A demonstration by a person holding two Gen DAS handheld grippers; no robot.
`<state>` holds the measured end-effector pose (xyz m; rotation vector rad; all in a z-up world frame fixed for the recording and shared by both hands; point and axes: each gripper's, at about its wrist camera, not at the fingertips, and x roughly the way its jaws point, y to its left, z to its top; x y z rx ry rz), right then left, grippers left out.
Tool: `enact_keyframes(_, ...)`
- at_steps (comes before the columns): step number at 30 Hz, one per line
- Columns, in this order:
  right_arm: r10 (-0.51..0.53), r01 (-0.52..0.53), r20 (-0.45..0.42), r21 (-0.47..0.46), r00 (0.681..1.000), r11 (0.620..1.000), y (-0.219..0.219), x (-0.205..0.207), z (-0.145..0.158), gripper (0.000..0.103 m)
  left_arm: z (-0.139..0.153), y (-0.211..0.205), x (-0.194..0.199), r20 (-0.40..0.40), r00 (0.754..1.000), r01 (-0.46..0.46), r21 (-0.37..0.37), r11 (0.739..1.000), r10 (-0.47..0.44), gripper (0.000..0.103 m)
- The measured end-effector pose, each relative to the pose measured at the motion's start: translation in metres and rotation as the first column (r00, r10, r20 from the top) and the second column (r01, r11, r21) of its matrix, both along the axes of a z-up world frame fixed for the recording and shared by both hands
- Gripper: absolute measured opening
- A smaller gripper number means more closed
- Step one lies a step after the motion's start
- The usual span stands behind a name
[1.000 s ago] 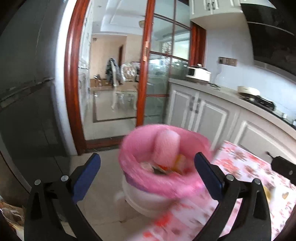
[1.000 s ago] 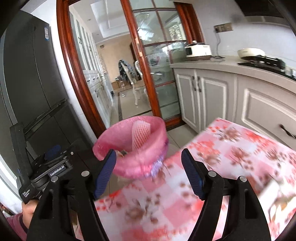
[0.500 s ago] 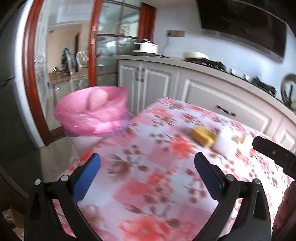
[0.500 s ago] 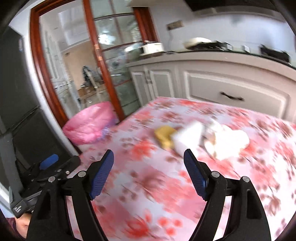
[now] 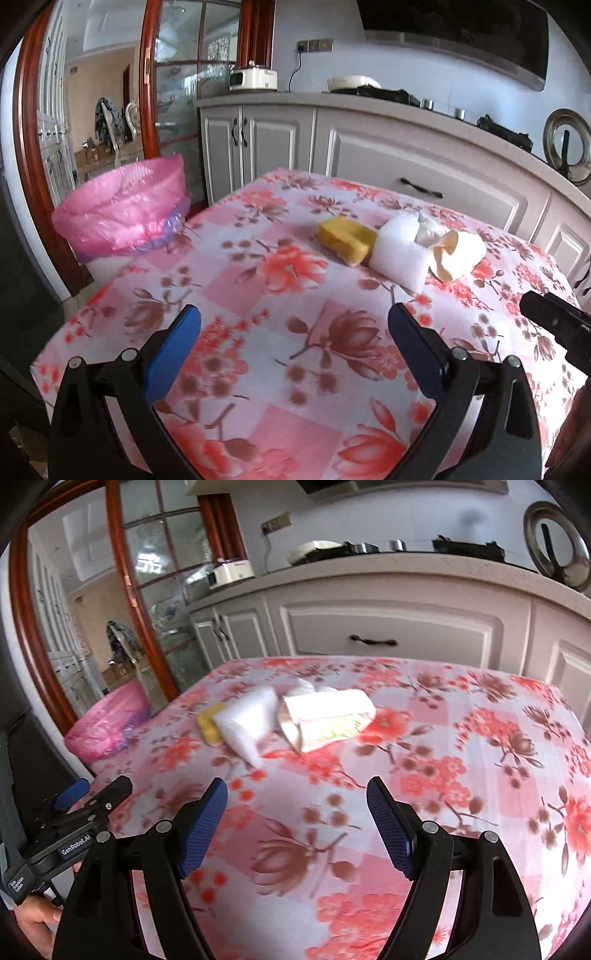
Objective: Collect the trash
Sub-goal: 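Release both items into the bin and move both open tools back over the table, then grasp the white foam block with the left tool while the right tool grasps the paper wrapper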
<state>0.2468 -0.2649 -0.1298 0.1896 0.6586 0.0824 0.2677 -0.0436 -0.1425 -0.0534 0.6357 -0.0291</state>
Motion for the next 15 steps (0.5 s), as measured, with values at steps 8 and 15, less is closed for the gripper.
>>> enact_keyframes(8,-0.044,0.044,-0.034,-0.001,0.998,0.999,-0.002,0.036,-0.01,0.076,-0.005,-0.005,0.014,0.002,1.0,0.019,0.028,0.999,-0.019,0.098)
enact_keyframes(15,-0.079,0.079,-0.052,-0.002,0.996,0.997,0.005,0.069,-0.008,0.079,-0.005,0.005,0.029,-0.013,1.0,0.007,0.011,1.0,-0.007,0.098)
